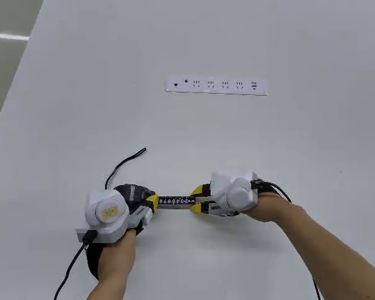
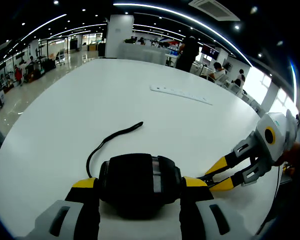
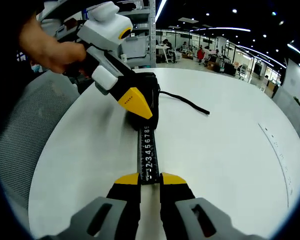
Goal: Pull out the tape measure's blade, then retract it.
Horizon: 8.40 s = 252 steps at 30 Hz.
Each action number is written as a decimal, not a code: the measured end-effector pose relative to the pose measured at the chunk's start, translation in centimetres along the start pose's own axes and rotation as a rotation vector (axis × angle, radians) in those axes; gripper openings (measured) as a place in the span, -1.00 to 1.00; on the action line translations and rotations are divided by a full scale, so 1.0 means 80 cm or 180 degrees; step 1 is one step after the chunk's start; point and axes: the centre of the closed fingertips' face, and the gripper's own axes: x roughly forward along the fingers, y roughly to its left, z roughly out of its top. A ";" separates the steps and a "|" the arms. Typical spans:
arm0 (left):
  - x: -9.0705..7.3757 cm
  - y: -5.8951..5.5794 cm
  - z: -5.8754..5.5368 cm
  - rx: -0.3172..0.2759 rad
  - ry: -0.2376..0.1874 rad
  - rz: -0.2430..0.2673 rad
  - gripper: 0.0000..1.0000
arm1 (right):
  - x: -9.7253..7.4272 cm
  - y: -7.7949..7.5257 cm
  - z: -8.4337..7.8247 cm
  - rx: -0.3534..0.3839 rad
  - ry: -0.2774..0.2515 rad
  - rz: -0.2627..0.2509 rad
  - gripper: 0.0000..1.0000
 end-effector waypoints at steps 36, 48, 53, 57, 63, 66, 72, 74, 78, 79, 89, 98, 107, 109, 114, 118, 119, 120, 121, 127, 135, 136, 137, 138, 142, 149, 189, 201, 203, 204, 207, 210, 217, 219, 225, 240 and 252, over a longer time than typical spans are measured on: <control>0.000 0.003 0.001 -0.0054 0.0040 -0.0032 0.23 | 0.043 0.001 0.043 -0.0132 -0.0078 0.0047 -0.75; -0.001 0.005 0.000 -0.0058 0.0054 -0.0040 0.22 | 0.055 0.003 0.052 -0.0139 -0.0110 0.0073 -0.75; -0.001 0.007 0.000 -0.0075 0.0054 -0.0039 0.22 | 0.060 0.003 0.057 -0.0150 -0.0117 0.0077 -0.75; -0.001 0.009 0.000 -0.0096 0.0057 -0.0042 0.22 | 0.064 0.003 0.062 -0.0160 -0.0127 0.0088 -0.75; -0.002 0.010 0.000 -0.0118 0.0060 -0.0047 0.22 | 0.070 0.004 0.068 -0.0171 -0.0143 0.0097 -0.75; -0.002 0.010 0.000 -0.0114 0.0061 -0.0054 0.22 | 0.071 0.005 0.069 -0.0179 -0.0148 0.0101 -0.74; -0.002 0.009 -0.001 -0.0084 0.0073 -0.0063 0.24 | 0.071 0.006 0.068 -0.0186 -0.0129 0.0084 -0.73; -0.002 0.009 -0.001 -0.0104 0.0062 -0.0062 0.24 | 0.071 0.005 0.068 -0.0171 -0.0131 0.0076 -0.73; -0.002 0.009 -0.001 -0.0101 0.0057 -0.0067 0.25 | 0.072 0.005 0.068 -0.0169 -0.0143 0.0073 -0.72; -0.002 0.009 -0.001 -0.0097 0.0052 -0.0063 0.25 | 0.072 0.005 0.067 -0.0188 -0.0142 0.0070 -0.71; -0.001 0.009 -0.001 -0.0122 0.0072 -0.0045 0.27 | 0.074 0.004 0.067 -0.0284 -0.0130 0.0040 -0.70; 0.000 0.008 -0.002 -0.0071 0.0112 -0.0121 0.27 | 0.073 0.004 0.068 -0.0191 -0.0123 -0.0007 -0.70; -0.001 0.007 -0.002 -0.0023 0.0125 -0.0167 0.26 | 0.074 0.005 0.067 -0.0169 -0.0114 -0.0021 -0.70; -0.001 0.007 -0.002 -0.0021 0.0124 -0.0166 0.26 | 0.073 0.005 0.067 -0.0176 -0.0113 -0.0022 -0.70; -0.001 0.007 -0.002 -0.0018 0.0129 -0.0171 0.26 | 0.073 0.005 0.068 -0.0193 -0.0111 -0.0022 -0.70; 0.000 0.007 -0.002 0.0015 0.0129 -0.0171 0.27 | 0.072 0.005 0.068 -0.0190 -0.0122 -0.0045 -0.69; 0.000 0.007 -0.002 0.0030 0.0130 -0.0173 0.27 | 0.072 0.004 0.068 -0.0184 -0.0129 -0.0058 -0.68; -0.001 0.007 -0.002 0.0055 0.0131 -0.0175 0.27 | 0.072 0.004 0.068 -0.0170 -0.0132 -0.0063 -0.66; -0.001 0.006 -0.002 0.0105 0.0124 -0.0183 0.27 | 0.071 0.004 0.067 -0.0158 -0.0136 -0.0073 -0.63; -0.002 0.003 0.000 0.0365 0.0088 -0.0231 0.30 | 0.068 0.004 0.064 -0.0147 -0.0147 -0.0117 -0.48; -0.005 -0.002 0.003 0.0572 0.0043 -0.0335 0.42 | 0.062 0.004 0.066 -0.0067 -0.0215 -0.0200 -0.27; -0.005 -0.002 0.003 0.0608 0.0048 -0.0349 0.46 | 0.060 0.004 0.066 -0.0053 -0.0223 -0.0214 -0.23; -0.006 -0.004 0.004 0.0661 0.0046 -0.0389 0.49 | 0.058 0.003 0.066 -0.0017 -0.0234 -0.0236 -0.16; -0.007 -0.004 0.004 0.0684 0.0046 -0.0416 0.52 | 0.056 0.003 0.067 -0.0018 -0.0243 -0.0251 -0.10; -0.009 -0.006 0.004 0.0789 0.0031 -0.0510 0.63 | 0.049 -0.002 0.065 0.0002 -0.0277 -0.0324 0.08; -0.011 -0.009 0.007 0.0913 -0.0013 -0.0739 0.86 | 0.036 -0.006 0.066 0.0136 -0.0373 -0.0425 0.36; -0.064 -0.007 0.002 0.1367 -0.0333 -0.1446 1.00 | -0.069 0.021 0.030 0.0906 -0.0724 -0.1036 0.86; -0.083 0.001 -0.001 0.1381 -0.0439 -0.1509 1.00 | -0.109 0.040 0.012 0.1109 -0.0856 -0.1302 0.85; -0.087 0.002 0.000 0.1395 -0.0495 -0.1505 1.00 | -0.115 0.044 0.008 0.1143 -0.0870 -0.1335 0.86; -0.089 0.004 0.000 0.1397 -0.0509 -0.1496 1.00 | -0.118 0.046 0.007 0.1149 -0.0878 -0.1352 0.85; -0.095 0.005 0.000 0.1324 -0.0551 -0.1530 1.00 | -0.127 0.053 -0.001 0.1232 -0.0892 -0.1404 0.86; -0.098 0.007 -0.002 0.1354 -0.0572 -0.1510 1.00 | -0.135 0.060 -0.007 0.1290 -0.0909 -0.1446 0.86; -0.100 0.010 -0.008 0.1339 -0.0546 -0.1518 1.00 | -0.143 0.066 -0.013 0.1358 -0.0952 -0.1502 0.87; -0.109 0.016 -0.016 0.1358 -0.0560 -0.1514 1.00 | -0.158 0.073 -0.016 0.1444 -0.1054 -0.1614 0.87; -0.121 0.019 -0.018 0.1304 -0.0633 -0.1500 1.00 | -0.167 0.079 -0.021 0.1499 -0.1075 -0.1707 0.91; -0.133 0.011 -0.015 0.1317 -0.0716 -0.1558 1.00 | -0.179 0.090 -0.027 0.1619 -0.1154 -0.1798 0.99; -0.133 0.025 -0.018 0.1281 -0.0692 -0.1479 1.00 | -0.180 0.089 -0.022 0.1611 -0.1194 -0.1798 1.00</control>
